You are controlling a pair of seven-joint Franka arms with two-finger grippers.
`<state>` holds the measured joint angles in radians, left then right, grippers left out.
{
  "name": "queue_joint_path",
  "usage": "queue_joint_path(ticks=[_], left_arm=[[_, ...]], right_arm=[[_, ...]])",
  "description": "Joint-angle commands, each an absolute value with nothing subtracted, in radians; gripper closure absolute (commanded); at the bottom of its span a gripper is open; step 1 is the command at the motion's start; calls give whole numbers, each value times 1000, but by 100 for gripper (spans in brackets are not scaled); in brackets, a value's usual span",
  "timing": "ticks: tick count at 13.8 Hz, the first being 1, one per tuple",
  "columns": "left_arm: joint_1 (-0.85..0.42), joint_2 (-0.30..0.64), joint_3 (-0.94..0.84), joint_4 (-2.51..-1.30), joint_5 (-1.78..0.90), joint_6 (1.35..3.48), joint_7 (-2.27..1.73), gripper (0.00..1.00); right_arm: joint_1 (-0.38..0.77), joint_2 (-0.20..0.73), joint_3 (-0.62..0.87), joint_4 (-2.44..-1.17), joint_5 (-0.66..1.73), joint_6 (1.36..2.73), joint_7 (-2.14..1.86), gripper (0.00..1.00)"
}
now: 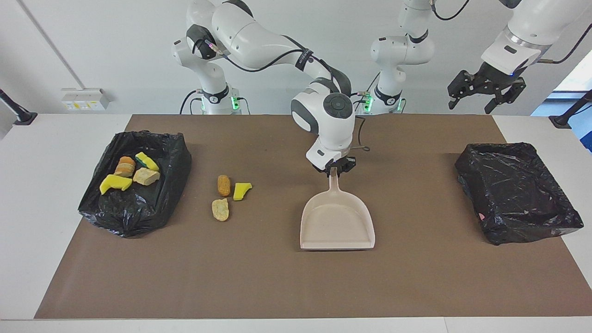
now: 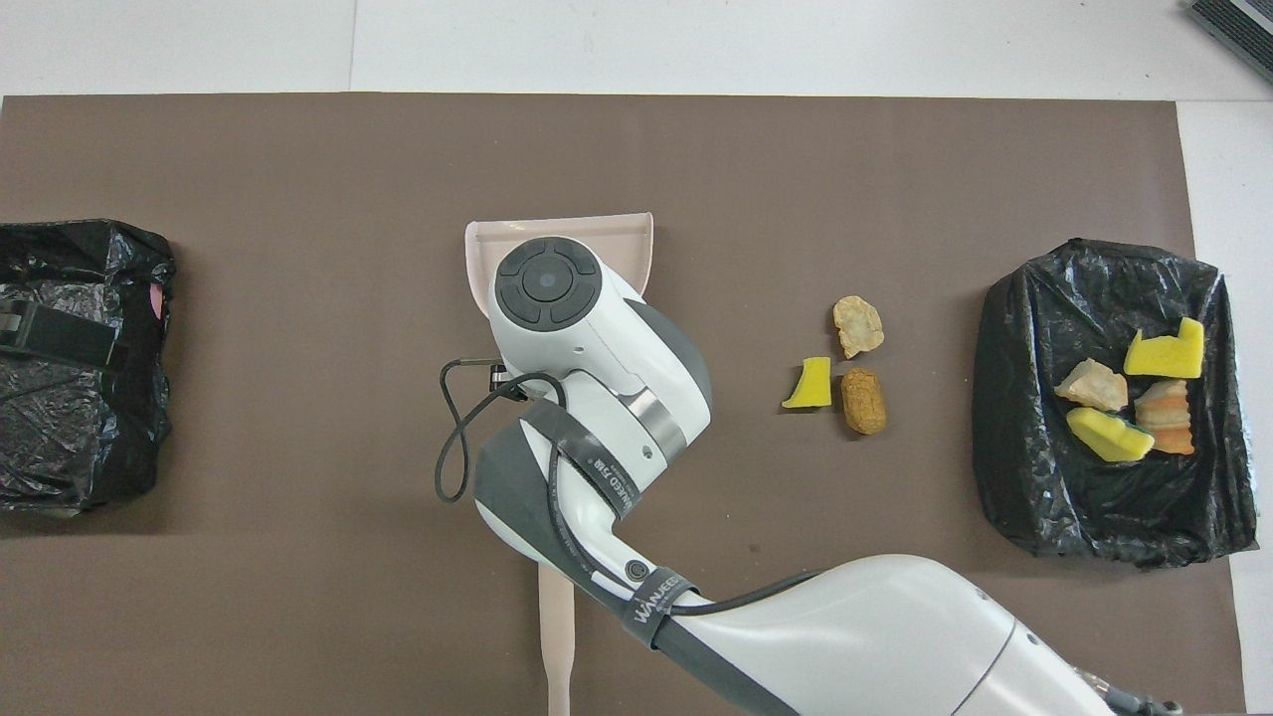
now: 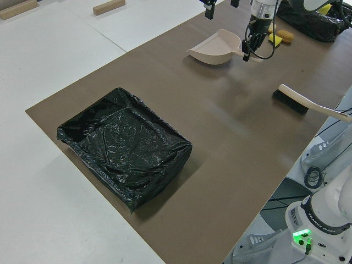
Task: Sweep and dump trash in bin
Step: 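Bring the empty dustpan back toward the other debris with the right gripper, then set the dustpan down and release it with the right gripper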
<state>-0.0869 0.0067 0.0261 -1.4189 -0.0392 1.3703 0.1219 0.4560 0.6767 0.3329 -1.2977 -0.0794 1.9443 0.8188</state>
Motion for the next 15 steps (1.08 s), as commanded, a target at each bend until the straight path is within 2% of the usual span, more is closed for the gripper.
queue_joint_path(ticks=[1, 7, 8, 9, 15], left_arm=[[-87, -8, 18, -1424, -37, 1351, 123, 0], [-87, -9, 18, -1425, -37, 1342, 124, 0], [-86, -9, 18, -1424, -37, 1345, 126, 0], [-86, -9, 18, -1425, -37, 1348, 129, 0], [-77, -14, 17, -1436, -37, 1364, 141, 0]], right_arm=[[454, 695, 331, -1276, -72, 1957, 831, 100], [446, 692, 331, -1292, -94, 1960, 787, 100], [440, 693, 331, -1292, -94, 1962, 773, 54], [440, 693, 331, -1292, -95, 1960, 746, 1], [425, 620, 333, -1293, -72, 1902, 721, 0]])
